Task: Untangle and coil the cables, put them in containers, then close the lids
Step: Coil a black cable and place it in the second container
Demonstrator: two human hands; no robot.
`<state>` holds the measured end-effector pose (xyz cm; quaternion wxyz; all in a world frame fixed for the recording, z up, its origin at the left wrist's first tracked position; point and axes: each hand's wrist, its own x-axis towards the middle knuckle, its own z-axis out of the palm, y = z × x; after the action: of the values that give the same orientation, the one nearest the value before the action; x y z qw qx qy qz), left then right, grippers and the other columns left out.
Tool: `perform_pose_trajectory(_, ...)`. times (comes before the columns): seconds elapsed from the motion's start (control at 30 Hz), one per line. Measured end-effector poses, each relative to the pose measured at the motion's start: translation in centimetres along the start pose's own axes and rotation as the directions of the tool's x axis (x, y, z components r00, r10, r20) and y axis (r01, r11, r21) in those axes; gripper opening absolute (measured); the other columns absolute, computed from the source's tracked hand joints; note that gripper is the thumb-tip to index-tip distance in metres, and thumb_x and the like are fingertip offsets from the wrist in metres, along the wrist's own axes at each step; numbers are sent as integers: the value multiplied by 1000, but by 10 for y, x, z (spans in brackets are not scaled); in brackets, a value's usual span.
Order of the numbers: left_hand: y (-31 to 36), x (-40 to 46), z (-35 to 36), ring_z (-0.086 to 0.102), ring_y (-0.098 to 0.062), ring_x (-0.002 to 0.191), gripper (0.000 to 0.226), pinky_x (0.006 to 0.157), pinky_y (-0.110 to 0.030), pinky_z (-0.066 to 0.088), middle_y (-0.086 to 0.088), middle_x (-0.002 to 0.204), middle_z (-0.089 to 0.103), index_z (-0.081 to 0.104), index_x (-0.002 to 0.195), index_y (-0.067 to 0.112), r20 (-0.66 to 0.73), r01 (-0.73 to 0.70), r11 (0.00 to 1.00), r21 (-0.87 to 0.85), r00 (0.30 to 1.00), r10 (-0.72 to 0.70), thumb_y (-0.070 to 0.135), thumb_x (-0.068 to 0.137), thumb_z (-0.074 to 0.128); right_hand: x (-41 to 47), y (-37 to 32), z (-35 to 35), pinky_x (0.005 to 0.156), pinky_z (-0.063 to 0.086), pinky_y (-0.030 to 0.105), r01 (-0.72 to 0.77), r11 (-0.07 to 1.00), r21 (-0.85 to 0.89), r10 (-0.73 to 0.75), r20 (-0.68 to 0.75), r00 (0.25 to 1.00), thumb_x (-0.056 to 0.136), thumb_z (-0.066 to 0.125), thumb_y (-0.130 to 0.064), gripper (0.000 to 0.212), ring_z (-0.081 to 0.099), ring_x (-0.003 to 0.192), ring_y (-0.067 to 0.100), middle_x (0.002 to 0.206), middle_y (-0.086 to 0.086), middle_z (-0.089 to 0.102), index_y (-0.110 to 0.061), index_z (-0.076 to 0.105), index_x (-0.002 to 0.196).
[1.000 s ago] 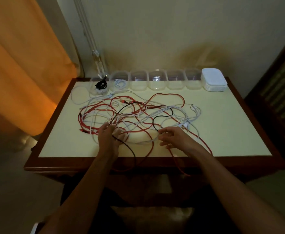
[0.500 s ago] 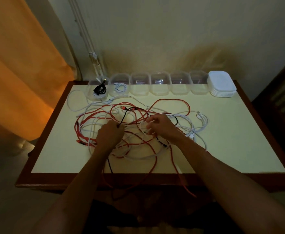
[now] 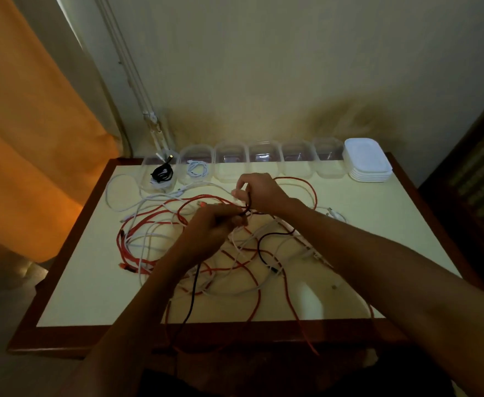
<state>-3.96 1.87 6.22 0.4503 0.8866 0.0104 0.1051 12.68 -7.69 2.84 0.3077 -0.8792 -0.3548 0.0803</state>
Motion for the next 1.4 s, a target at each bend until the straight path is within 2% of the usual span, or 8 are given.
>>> perform_pose_trajectory(0.13, 6, -6, -13, 40, -7, 49, 26, 47, -19, 30, 8, 53, 50, 68, 84, 8, -70, 49, 938, -343, 994, -78, 3, 98, 47, 17, 1, -32, 67, 54, 35, -193, 962, 195, 209, -62, 976, 93, 67, -35, 32, 69, 67, 24, 76, 11, 69, -5, 73, 85)
perform_pose_trajectory(0.3, -15, -11, -19, 28, -20, 51, 26, 47, -29, 22, -12, 59, 35, 61, 83, 6, -158, 102, 853, -513, 965, -210, 11, 101, 42, 34, 19, -79, 56, 57, 36, -330, 593, 734, 601, -132, 788, 87, 76, -20, 25, 55, 46, 22, 65, 11, 62, -2, 66, 73)
perform_pose_trajectory(0.6, -44, -16, 16, 43, -16, 50, 28, 46, -24, 36, -7, 59, 45, 56, 80, 6, -104, 364, 784, -502, 875, -473, 11, 102, 40, 18, 30, -134, 66, 60, 33, -405, 528, 747, 534, 79, 842, 71, 63, -79, 88, 72, 85, 24, 104, 15, 63, -5, 57, 119)
perform_pose_trajectory(0.73, -50, -15, 41, 31, -10, 41, 28, 41, -17, 23, 4, 47, 35, 58, 79, 7, -95, 470, 765, -440, 823, -560, 8, 100, 40, 11, 22, -140, 78, 60, 43, -374, 408, 833, 517, 127, 847, 69, 53, -87, 92, 71, 81, 30, 95, 18, 66, -3, 58, 105)
perform_pose_trajectory(0.93, -38, -6, 67, 39, -11, 47, 24, 42, -21, 28, -6, 63, 49, 63, 97, 7, 43, 551, 707, -443, 801, -597, 13, 101, 41, -21, -9, -109, 48, 47, 24, -260, 680, 686, 363, -6, 932, 99, 43, -56, 56, 59, 48, 21, 63, 12, 66, -7, 60, 78)
perform_pose_trajectory(1.2, -24, -56, 42, 45, -16, 57, 28, 52, -27, 36, -7, 70, 51, 67, 98, 4, 361, 547, 375, -749, 810, -462, 22, 96, 46, -131, -29, -111, 43, 37, 21, -400, 615, 680, 444, 121, 888, 100, 30, -62, 66, 51, 37, 15, 61, 11, 67, -5, 63, 88)
perform_pose_trajectory(1.33, -15, -98, 44, 58, -26, 56, 40, 48, -25, 44, -18, 76, 68, 68, 109, 10, 555, 708, 600, -372, 688, -468, 42, 95, 49, -184, -30, -87, 45, 38, 23, -465, 636, 615, 453, 191, 871, 98, 24, -67, 78, 53, 42, 18, 68, 15, 70, -4, 68, 90)
perform_pose_trajectory(1.4, -9, -110, 53, 69, -28, 78, 29, 66, -32, 55, -14, 96, 73, 62, 120, 21, 592, 665, 722, -193, 666, -455, 35, 97, 53, -207, -34, -69, 46, 44, 23, -485, 606, 630, 429, 255, 867, 98, 23, -67, 79, 57, 47, 21, 73, 18, 71, -3, 69, 94)
